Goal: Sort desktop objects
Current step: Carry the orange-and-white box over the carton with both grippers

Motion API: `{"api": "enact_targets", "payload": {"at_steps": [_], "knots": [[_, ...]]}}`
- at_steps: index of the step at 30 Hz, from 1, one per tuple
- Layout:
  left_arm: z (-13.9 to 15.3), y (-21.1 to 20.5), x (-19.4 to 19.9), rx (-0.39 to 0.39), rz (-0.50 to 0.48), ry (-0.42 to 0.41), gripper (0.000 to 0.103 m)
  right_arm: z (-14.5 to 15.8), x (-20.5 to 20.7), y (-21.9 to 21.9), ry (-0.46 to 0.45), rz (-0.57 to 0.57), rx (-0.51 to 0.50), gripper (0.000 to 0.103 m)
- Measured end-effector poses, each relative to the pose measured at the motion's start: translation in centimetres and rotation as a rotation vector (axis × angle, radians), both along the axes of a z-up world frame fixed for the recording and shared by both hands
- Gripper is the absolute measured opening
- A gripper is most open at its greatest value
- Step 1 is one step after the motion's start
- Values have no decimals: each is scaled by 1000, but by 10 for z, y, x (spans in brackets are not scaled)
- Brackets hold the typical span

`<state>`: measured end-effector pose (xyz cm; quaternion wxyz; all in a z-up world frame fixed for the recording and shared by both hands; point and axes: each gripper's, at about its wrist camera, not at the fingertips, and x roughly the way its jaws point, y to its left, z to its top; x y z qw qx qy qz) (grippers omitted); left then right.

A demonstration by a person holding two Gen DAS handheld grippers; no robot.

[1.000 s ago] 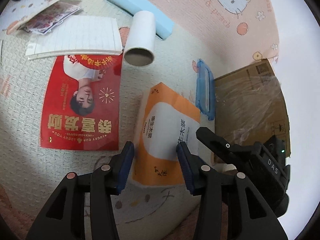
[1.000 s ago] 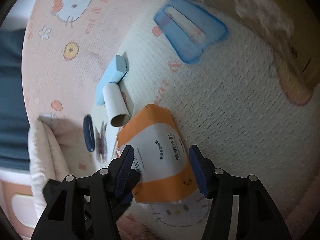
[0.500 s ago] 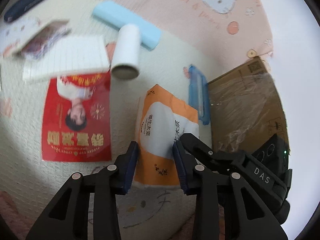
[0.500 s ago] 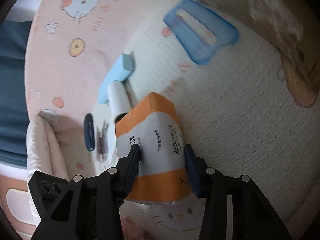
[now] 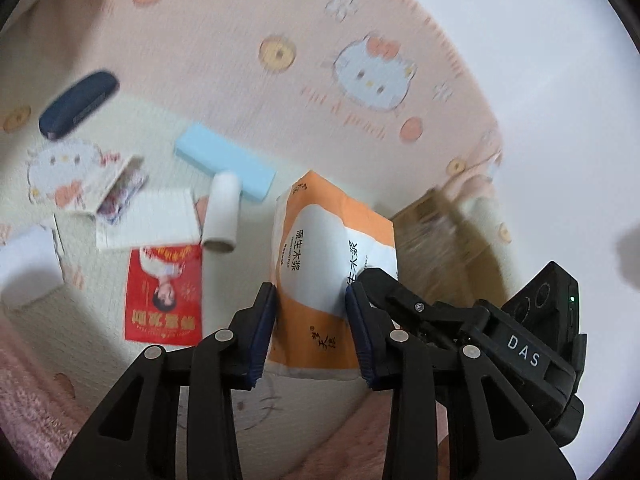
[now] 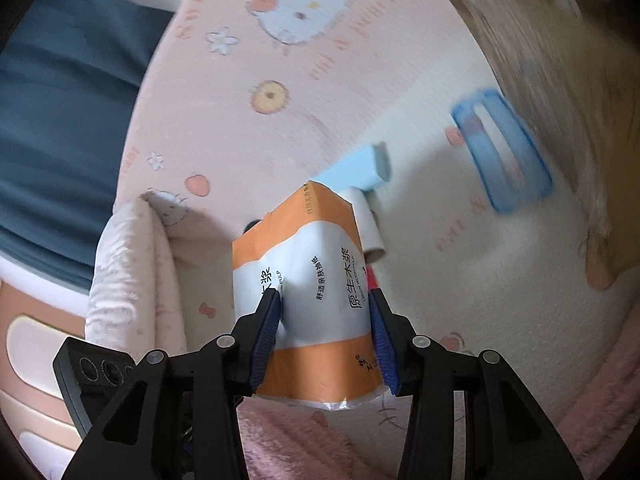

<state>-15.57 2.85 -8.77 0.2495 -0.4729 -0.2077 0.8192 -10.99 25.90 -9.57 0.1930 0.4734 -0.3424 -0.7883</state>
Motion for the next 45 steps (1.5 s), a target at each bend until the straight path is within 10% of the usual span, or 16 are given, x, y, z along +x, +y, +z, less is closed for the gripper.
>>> {"api": "enact_targets", "payload": {"at_steps": [12,45], "knots": [[87,27,5,37,38,165,40,99,-10,13,166,61,-5,42],[23,250,4,86,-200,-2,40,61,-48,239,29,-90,123,42]]}}
